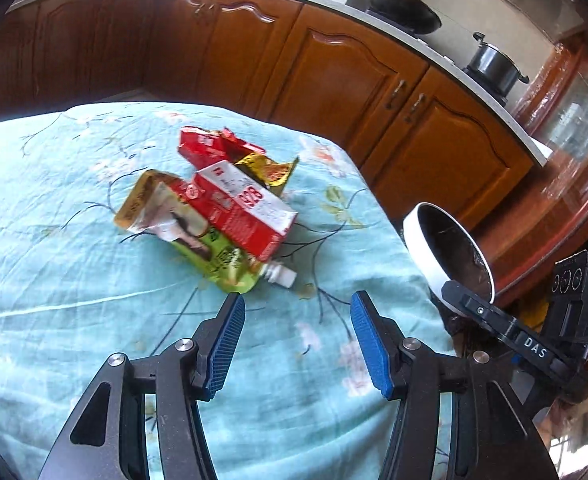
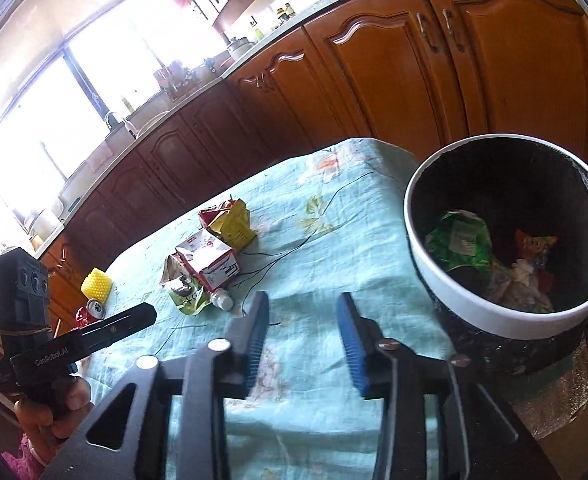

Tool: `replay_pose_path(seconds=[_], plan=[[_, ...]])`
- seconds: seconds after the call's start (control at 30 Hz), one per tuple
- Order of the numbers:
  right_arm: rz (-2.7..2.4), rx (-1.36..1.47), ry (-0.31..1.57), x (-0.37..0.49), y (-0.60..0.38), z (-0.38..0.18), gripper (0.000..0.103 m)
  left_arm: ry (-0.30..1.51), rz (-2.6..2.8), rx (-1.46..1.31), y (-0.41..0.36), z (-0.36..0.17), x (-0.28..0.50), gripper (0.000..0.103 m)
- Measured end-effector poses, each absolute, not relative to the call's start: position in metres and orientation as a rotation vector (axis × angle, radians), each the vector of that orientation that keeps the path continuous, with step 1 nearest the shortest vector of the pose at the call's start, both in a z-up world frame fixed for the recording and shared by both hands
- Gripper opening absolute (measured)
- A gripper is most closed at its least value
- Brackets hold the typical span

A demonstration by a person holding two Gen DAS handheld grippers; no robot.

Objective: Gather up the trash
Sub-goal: 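Move both open tools back over the remaining trash on the table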

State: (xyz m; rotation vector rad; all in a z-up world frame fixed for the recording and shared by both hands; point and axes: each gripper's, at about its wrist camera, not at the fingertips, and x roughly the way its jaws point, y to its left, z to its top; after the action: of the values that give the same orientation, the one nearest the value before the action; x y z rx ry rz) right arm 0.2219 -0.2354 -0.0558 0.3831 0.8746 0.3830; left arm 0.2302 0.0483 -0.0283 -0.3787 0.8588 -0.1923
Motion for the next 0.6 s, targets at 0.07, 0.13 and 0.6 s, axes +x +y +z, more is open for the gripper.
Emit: replay_pose_path(seconds=[0.07,0.13,0.6], plan=[[0.398,0.369,0.867,0.222,-0.227,-0.054,0.052,0.860,-0.167,-0.394,0.060,-0.029,0.225,0.055],[0.415,0.354,0.857,0.223,-0.219,-0.051,0.063,0.864,-0.144,-0.408,0.070,-0.031,0.222,0.055],[0.493,0.338,0.880,0.255,-0.179,-0.056,0.082,0.890,-0.084,-0.515,0.107,-0.042,0.238,0.055]])
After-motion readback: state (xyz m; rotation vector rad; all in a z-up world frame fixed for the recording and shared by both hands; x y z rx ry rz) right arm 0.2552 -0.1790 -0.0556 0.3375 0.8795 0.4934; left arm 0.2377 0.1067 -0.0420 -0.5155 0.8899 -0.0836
